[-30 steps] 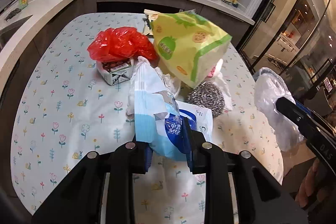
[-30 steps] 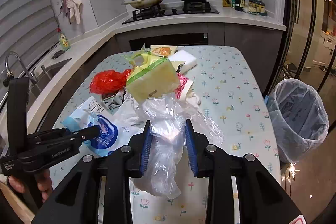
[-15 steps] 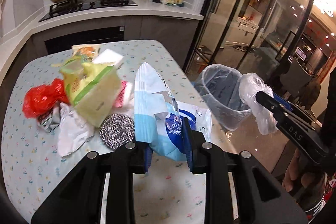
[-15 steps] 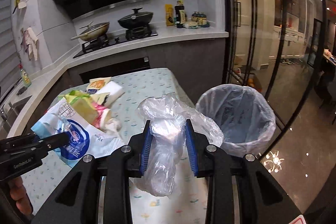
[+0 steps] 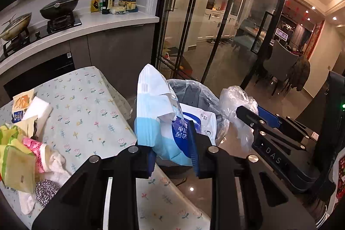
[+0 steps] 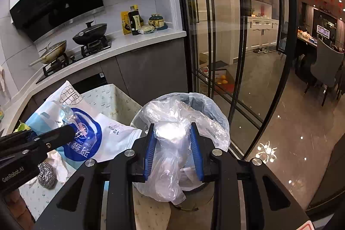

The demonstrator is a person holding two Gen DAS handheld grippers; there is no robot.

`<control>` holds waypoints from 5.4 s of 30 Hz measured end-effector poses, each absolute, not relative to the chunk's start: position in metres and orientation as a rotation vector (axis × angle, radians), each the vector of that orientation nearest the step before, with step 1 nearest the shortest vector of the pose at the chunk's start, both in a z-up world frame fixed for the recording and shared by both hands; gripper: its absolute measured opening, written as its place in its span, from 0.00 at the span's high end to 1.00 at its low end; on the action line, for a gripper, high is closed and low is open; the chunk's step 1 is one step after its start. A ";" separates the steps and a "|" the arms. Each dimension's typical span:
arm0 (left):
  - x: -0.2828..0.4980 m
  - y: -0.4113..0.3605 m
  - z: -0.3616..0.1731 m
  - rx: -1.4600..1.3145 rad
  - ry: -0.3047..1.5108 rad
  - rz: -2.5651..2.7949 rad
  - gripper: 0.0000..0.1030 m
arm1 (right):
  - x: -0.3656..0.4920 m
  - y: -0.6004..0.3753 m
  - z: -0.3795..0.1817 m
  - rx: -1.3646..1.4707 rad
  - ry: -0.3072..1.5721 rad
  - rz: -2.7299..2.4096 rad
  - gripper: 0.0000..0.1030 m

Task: Collect trash
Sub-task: 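Open both tools over the bin, dropping the clear bag and wipes pack, then grasp the yellow-green bag with the right tool while the left tool grasps the red bag, then carry both bags to the bin and open the left tool to drop the red bag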

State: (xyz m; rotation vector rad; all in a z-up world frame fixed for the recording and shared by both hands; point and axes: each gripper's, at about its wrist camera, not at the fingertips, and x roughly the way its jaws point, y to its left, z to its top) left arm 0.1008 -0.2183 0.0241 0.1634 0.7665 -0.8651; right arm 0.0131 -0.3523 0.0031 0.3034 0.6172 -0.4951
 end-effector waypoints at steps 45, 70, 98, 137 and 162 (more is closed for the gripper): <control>0.148 -0.209 0.005 0.153 0.755 -0.690 0.26 | 0.053 -0.349 0.008 0.322 0.571 -0.445 0.37; 0.166 0.038 0.019 -0.046 0.777 -0.332 0.26 | 0.080 -0.170 0.035 0.204 0.592 -0.150 0.34; 0.232 0.190 -0.030 -0.159 0.867 -0.107 0.09 | 0.205 -0.042 -0.014 0.161 0.771 0.021 0.28; 0.211 0.097 0.021 -0.041 0.746 -0.340 0.81 | 0.151 -0.118 0.028 0.267 0.597 -0.042 0.71; 0.135 -0.125 0.061 0.073 0.685 -0.738 0.83 | 0.022 -0.324 0.019 0.438 0.499 -0.423 0.71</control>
